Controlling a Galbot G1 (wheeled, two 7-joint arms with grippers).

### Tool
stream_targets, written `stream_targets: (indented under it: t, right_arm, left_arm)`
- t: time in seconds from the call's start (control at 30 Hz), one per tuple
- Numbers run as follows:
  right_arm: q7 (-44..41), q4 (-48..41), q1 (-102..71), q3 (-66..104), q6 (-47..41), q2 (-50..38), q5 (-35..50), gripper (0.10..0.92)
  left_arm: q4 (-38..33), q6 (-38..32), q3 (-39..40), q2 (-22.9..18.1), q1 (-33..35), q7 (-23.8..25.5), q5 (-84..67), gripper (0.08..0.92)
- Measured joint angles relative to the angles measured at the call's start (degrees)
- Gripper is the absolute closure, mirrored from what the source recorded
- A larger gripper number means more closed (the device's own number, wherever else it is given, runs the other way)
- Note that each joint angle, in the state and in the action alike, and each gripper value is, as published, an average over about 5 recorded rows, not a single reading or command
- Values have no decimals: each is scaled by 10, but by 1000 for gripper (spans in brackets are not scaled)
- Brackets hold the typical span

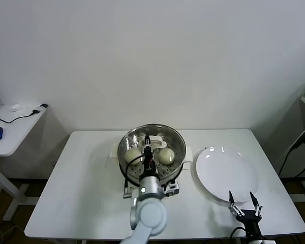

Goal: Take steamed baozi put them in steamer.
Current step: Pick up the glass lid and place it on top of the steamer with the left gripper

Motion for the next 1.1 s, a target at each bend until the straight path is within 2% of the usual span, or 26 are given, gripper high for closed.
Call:
stream_targets:
  t: [0.77,0.87,1.1]
  right_arm:
    - [-1,-7,6,-3,3,2,-2,203]
    - [-2,-7,6,-3,3,3,-2,203]
    - [-3,-5,7,-2,1,3,-2,203]
  left_arm:
    - [37,20,-5,0,-12,-4,5,867]
    - [35,20,-3,0,-13,-1,-1,835]
    - [20,16,5,0,-7,11,-12,637]
